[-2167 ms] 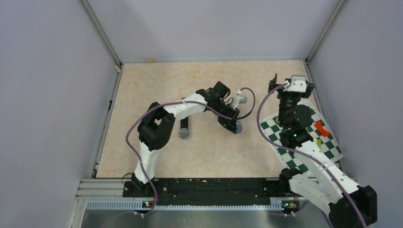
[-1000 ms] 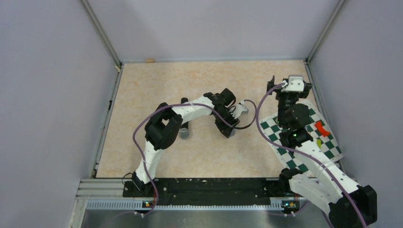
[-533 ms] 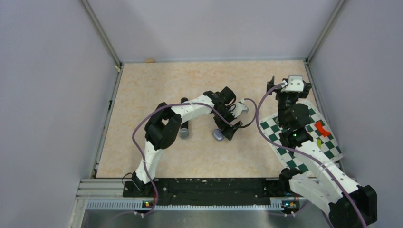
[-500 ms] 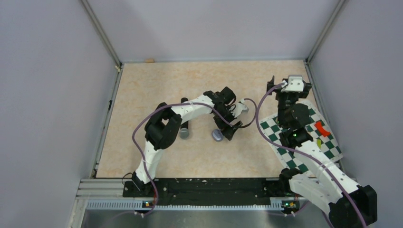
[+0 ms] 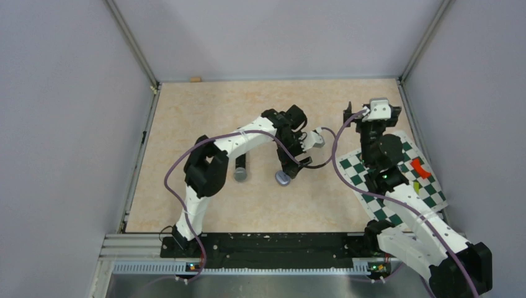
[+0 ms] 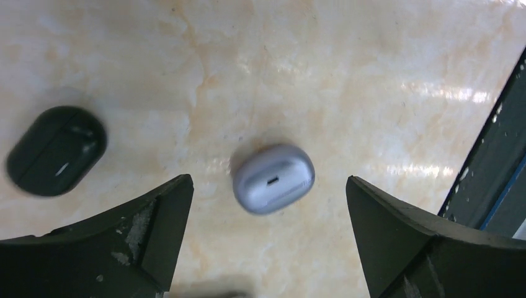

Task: Insert the wireless bluetooth earbuds into the charging case
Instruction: Reset both arms

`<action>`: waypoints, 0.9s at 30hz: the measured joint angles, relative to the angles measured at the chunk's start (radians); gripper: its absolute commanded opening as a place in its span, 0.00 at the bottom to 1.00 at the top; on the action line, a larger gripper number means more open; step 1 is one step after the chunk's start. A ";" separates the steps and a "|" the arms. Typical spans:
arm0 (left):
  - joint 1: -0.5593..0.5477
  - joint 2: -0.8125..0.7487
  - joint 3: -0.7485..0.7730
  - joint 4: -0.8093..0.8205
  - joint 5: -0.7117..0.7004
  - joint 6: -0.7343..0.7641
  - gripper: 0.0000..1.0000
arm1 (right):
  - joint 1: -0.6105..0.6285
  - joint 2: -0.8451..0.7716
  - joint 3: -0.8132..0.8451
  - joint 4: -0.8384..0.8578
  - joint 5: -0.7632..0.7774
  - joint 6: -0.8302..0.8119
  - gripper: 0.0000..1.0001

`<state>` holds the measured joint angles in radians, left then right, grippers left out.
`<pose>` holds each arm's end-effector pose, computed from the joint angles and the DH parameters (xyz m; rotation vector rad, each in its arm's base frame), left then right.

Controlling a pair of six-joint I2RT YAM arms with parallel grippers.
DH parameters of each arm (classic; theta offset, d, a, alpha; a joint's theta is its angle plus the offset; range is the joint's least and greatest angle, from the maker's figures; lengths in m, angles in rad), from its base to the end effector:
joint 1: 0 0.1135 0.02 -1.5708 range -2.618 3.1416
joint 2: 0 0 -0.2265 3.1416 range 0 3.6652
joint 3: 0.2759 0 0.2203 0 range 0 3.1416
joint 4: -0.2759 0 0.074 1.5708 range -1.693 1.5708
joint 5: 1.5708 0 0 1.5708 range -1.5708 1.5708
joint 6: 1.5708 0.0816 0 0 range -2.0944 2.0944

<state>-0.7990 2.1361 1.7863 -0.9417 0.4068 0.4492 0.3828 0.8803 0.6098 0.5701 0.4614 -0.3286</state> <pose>0.2573 -0.3107 0.1453 1.7434 2.2787 -0.6526 0.2330 0.0547 0.3327 -0.0620 1.3059 -0.2467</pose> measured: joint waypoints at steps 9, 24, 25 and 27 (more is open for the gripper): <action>0.121 -0.335 0.025 -0.100 -0.035 0.103 0.99 | -0.019 -0.009 0.161 -0.365 -0.328 -0.019 0.99; 0.736 -1.427 -0.704 0.378 -0.053 -0.183 0.99 | -0.019 -0.414 0.260 -0.848 -0.356 0.076 0.99; 0.738 -1.458 -0.726 0.403 -0.073 -0.191 0.99 | -0.019 -0.446 0.260 -0.850 -0.357 0.082 0.99; 0.748 -1.530 -0.806 0.452 -0.161 -0.216 0.99 | -0.019 -0.487 0.251 -0.843 -0.358 0.094 0.99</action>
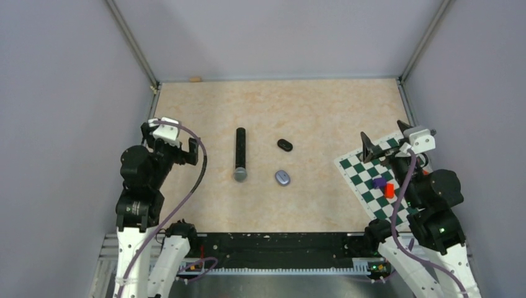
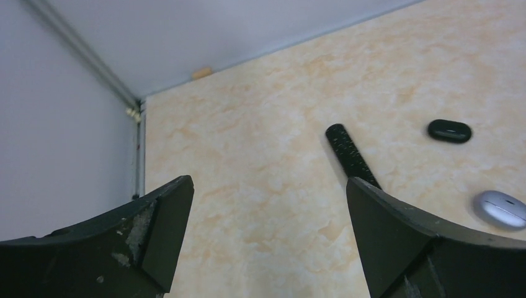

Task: Insert the wireless bluetooth earbuds into the charging case
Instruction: Reset both arms

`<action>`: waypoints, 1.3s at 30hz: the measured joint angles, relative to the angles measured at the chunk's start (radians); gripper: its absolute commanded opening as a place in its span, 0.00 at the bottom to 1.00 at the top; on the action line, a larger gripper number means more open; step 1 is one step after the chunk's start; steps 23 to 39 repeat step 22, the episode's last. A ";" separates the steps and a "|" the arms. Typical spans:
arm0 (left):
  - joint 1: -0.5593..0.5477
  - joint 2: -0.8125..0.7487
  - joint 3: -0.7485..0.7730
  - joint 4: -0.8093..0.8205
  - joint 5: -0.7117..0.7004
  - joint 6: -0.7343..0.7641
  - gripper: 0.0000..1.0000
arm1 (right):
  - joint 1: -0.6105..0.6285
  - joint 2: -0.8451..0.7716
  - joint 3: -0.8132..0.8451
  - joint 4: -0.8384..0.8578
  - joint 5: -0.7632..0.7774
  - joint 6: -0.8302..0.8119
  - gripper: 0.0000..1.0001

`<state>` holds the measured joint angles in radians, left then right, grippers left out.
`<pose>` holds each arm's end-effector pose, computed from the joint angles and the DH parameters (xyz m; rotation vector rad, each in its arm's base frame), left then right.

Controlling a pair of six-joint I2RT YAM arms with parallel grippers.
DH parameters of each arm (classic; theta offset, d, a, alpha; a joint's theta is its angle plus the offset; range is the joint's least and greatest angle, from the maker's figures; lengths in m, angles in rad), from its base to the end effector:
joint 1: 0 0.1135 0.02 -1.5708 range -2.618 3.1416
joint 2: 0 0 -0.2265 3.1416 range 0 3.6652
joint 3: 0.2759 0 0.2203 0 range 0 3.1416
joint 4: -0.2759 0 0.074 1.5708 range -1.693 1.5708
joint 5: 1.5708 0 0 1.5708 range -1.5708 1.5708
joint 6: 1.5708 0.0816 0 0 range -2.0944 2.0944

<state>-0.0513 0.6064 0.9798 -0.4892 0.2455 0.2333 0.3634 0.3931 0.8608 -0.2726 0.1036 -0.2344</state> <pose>0.1603 -0.0281 0.3581 0.4193 1.6305 -0.0702 0.1200 0.0366 0.3795 -0.3218 1.3387 0.0367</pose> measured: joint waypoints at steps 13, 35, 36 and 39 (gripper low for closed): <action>0.015 -0.084 -0.255 0.010 -0.215 -0.080 0.96 | 0.014 -0.018 -0.124 0.026 0.211 0.023 0.99; 0.015 -0.089 -0.205 -0.005 -0.206 -0.097 0.96 | 0.017 -0.035 -0.094 0.028 0.237 0.018 0.99; 0.015 -0.089 -0.205 -0.005 -0.206 -0.097 0.96 | 0.017 -0.035 -0.094 0.028 0.237 0.018 0.99; 0.015 -0.089 -0.205 -0.005 -0.206 -0.097 0.96 | 0.017 -0.035 -0.094 0.028 0.237 0.018 0.99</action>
